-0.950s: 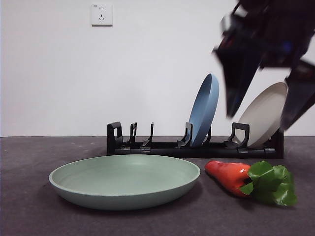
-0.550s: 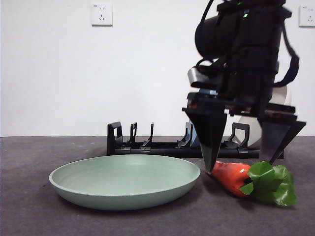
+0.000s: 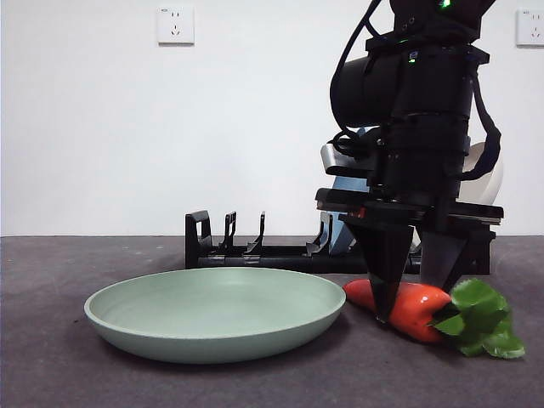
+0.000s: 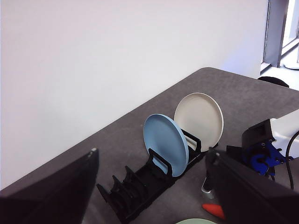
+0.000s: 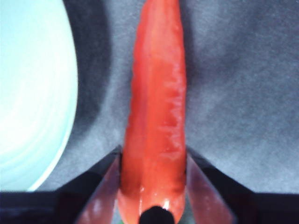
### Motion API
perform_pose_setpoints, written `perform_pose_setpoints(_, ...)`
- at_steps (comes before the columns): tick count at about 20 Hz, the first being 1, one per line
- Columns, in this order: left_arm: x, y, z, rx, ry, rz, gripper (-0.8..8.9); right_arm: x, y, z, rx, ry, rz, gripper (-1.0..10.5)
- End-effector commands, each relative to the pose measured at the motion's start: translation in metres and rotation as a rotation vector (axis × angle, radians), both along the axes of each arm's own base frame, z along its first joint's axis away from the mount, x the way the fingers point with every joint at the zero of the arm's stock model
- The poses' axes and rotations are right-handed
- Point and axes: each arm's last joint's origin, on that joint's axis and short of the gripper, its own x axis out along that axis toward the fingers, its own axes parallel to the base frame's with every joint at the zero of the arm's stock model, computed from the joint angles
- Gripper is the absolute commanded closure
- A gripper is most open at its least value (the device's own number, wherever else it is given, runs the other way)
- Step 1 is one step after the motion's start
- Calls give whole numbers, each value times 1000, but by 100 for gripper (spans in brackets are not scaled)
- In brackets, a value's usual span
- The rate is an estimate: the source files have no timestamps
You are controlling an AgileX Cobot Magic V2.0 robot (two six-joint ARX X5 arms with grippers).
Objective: Take the green plate from the plate rack,put the plate on the table,take the carrot from the table,put the carrot in the plate
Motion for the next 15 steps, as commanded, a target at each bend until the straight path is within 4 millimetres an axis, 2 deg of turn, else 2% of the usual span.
perform_pose_setpoints(1,0,2,1,-6,-2,9,432,1,1,-2,-2,2,-8,872)
perform_pose_setpoints(2,0,2,1,-6,-2,9,432,1,1,-2,-3,0,-4,972)
perform_pose_setpoints(7,0,2,0,-4,0,9,432,1,0,2,2,-27,12,959)
perform_pose_setpoints(11,0,2,-1,7,6,9,432,-5,-9,37,-21,-175,11,959)
perform_pose_setpoints(15,-1,2,-1,8,7,8,432,-18,-16,71,29,-288,111,959)
